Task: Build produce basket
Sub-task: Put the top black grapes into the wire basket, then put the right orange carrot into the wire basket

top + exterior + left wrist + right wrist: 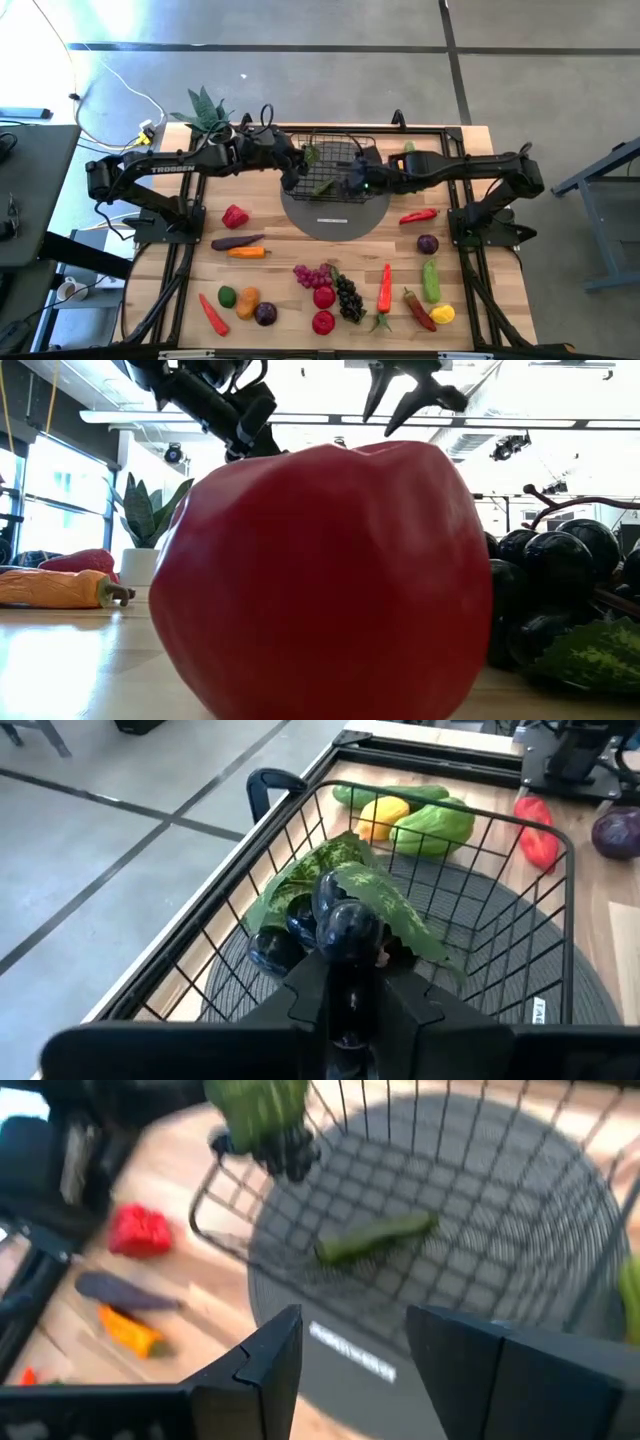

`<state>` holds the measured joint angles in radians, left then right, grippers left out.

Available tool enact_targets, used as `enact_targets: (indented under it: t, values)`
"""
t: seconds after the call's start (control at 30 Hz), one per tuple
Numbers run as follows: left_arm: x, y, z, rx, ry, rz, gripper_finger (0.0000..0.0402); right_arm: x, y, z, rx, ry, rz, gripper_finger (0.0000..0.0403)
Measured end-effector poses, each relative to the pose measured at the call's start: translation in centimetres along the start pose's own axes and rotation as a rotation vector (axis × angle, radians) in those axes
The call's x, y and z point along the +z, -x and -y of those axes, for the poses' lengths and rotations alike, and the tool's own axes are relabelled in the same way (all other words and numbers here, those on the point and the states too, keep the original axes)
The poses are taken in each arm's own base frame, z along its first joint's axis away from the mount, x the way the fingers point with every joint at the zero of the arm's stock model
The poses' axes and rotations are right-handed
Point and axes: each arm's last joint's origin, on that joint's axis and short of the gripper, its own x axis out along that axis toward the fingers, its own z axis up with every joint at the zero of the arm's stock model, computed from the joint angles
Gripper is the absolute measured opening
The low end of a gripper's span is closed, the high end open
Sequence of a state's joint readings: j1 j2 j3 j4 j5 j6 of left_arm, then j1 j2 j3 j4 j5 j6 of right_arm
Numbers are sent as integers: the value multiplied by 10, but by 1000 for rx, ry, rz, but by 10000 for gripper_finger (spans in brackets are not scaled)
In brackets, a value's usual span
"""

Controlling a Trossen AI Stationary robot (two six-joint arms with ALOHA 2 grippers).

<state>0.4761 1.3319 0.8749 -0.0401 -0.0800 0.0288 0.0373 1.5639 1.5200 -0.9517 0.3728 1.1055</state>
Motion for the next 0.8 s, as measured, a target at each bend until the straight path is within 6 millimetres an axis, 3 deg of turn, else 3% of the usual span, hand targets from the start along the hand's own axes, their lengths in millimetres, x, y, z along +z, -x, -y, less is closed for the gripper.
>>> enact_targets:
  t: [0.57,0.8]
  values:
    - [6,3,0,-21,4,55,180,-86,31,-17,15,-130,-155,163]
    - [11,17,-2,-1,7,77,194,-108,44,-21,51,-107,-253,163]
